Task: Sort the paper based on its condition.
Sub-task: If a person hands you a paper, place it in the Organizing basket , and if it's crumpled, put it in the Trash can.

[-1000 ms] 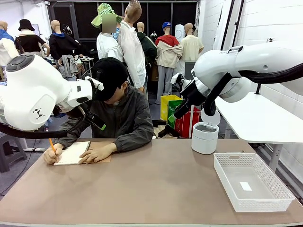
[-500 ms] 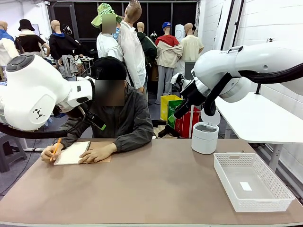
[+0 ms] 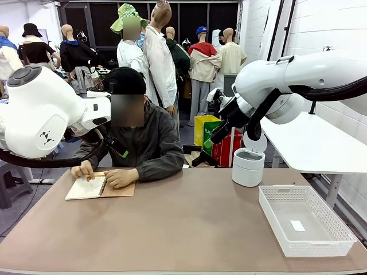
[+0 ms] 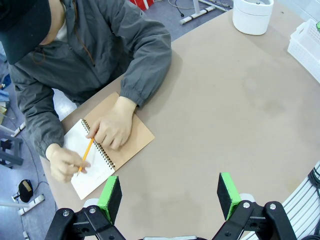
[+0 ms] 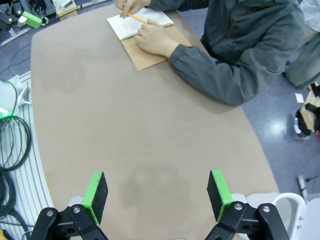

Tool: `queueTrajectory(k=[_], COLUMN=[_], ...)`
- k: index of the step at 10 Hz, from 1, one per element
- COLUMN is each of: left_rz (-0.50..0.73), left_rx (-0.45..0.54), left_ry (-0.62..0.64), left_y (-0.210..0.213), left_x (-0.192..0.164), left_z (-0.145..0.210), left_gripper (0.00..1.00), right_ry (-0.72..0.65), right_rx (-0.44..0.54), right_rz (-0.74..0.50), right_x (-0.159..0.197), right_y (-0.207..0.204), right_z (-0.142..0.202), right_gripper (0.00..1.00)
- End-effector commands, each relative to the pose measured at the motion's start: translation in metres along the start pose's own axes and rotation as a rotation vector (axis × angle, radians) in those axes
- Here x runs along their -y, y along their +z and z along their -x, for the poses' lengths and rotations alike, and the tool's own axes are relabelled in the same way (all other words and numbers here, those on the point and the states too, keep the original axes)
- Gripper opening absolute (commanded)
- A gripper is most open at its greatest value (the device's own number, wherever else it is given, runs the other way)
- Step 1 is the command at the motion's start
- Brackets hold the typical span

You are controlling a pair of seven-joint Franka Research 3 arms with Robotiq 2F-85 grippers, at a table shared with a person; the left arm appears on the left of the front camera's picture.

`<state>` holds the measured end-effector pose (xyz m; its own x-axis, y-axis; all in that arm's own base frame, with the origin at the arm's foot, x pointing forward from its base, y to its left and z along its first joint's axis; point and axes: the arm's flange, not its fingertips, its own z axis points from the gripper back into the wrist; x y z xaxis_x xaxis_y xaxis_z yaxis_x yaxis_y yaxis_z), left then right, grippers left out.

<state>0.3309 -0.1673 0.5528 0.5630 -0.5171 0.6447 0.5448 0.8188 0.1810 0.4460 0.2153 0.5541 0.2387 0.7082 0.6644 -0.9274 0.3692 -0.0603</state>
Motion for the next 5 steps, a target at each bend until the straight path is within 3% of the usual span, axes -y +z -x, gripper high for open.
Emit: queueTrajectory(k=[1, 5], left_rz=[-0.004, -0.004], left_rx=[-0.001, -0.001], left_ry=[0.002, 0.002], left_y=[-0.0004, -0.0004], left_x=[-0.0005, -0.0005], left_z=[0.001, 0.001], left_gripper=[1.0, 1.0], right_ry=[-0.005, -0.005], right_rx=[-0.008, -0.008], right_rz=[0.003, 0.003], right_x=[-0.0001, -0.0001], right_y=[0.0, 0.0], right_z=[-0.0001, -0.0001], right_gripper=[1.0, 1.0])
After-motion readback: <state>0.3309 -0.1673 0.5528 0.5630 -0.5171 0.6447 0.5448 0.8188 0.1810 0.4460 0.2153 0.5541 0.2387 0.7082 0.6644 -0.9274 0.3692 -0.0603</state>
